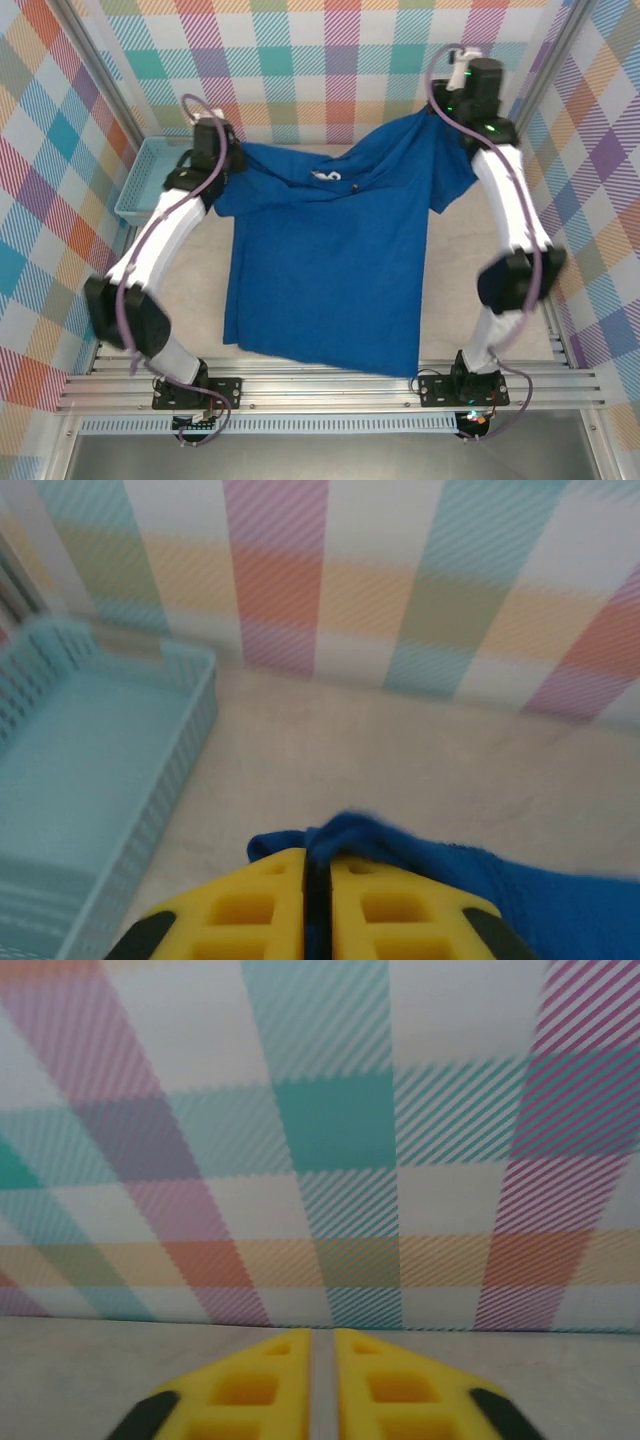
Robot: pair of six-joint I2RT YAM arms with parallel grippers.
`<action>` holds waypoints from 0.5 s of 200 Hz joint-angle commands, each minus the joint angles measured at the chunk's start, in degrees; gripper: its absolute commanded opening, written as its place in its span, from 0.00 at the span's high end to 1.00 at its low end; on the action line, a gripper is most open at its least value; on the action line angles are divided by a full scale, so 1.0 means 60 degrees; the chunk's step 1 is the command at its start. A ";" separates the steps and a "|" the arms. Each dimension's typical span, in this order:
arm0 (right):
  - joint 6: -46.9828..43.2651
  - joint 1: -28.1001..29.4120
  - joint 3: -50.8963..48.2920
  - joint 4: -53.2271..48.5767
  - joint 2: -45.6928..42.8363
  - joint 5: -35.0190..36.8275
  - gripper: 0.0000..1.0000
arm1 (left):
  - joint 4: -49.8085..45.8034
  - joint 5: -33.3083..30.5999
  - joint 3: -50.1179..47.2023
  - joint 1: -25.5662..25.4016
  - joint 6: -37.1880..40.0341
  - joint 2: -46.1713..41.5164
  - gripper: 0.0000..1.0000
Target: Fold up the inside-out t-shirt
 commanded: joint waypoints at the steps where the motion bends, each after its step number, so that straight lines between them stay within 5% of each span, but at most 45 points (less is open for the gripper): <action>1: 0.0135 0.0048 0.3359 -0.1986 0.2844 -0.0117 0.63 | 0.0057 0.0104 0.0891 0.0356 -0.0583 0.1273 0.55; 19: -0.0073 0.0236 0.6030 -0.4017 0.4508 -0.0131 0.50 | -0.0425 0.0208 0.1226 0.0491 -0.0681 0.1695 0.40; 39: -0.0260 0.0411 0.5636 -0.4895 0.4257 -0.0305 0.45 | -0.0366 0.0806 0.0577 0.0571 -0.0885 0.1210 0.30; 76: 0.0367 0.1165 -0.2517 -0.1808 0.0105 -0.1603 0.44 | 0.0876 0.3200 -0.2683 0.0445 -0.2024 -0.0616 0.28; 100: 0.1200 0.1667 -0.5516 -0.1047 -0.1400 -0.2675 0.44 | 0.1463 0.4006 -0.4531 0.0281 -0.2622 -0.1242 0.28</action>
